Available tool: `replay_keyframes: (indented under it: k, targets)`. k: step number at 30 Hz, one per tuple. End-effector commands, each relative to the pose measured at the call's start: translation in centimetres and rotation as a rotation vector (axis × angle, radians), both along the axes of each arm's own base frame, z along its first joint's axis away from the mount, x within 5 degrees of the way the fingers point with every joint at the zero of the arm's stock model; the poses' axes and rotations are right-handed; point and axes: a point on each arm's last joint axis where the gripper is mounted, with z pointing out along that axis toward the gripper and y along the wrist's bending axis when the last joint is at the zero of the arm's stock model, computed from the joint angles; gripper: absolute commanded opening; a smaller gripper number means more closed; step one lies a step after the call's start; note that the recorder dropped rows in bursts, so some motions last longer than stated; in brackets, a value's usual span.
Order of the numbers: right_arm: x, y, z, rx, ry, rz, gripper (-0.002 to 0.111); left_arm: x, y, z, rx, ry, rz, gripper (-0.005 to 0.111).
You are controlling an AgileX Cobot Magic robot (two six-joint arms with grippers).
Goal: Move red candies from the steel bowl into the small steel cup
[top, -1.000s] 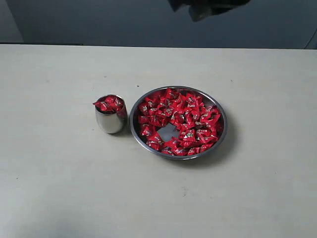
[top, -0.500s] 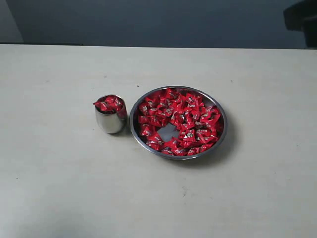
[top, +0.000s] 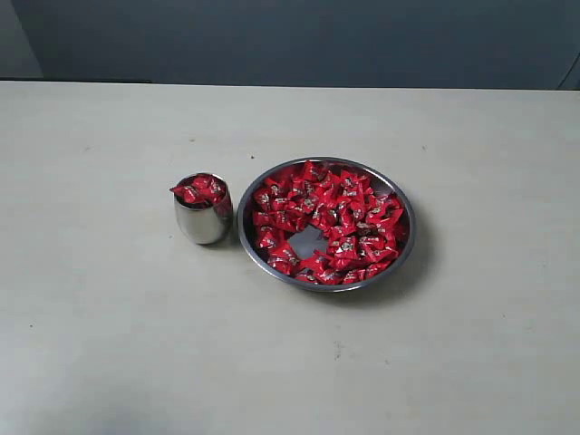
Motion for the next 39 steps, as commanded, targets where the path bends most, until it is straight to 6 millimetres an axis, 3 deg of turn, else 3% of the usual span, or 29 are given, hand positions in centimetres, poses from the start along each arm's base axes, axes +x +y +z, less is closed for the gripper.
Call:
replay_keyframes:
  k: [1, 5, 9, 21, 33, 39]
  targets:
    - [1.0, 0.1, -2.6, -0.017, -0.026, -0.047, 0.0, 0.0, 0.0, 0.1, 0.004, -0.015, -0.005, 0.0]
    - [2.2, 0.0, -6.7, 0.058, -0.09, -0.101, 0.0, 0.0, 0.0, 0.1, 0.004, -0.015, -0.005, 0.0]
    - [2.5, -1.5, -10.9, 0.176, -0.125, -0.241, 0.0, 0.0, 0.0, 0.1, 0.004, -0.015, -0.005, 0.0]
    - [-1.1, -6.1, -18.5, 0.145, -0.194, -0.588, 0.0, 0.0, 0.0, 0.1, 0.004, -0.015, -0.005, 0.0]
    - [-3.5, -6.4, -23.0, 0.189, -0.273, -0.631, 0.0, 0.0, 0.0, 0.1, 0.004, -0.015, -0.005, 0.0]
    - [-3.6, -6.3, -23.2, 0.218, -0.231, -0.636, 0.0, 0.0, 0.0, 0.1, 0.004, -0.015, -0.005, 0.0]
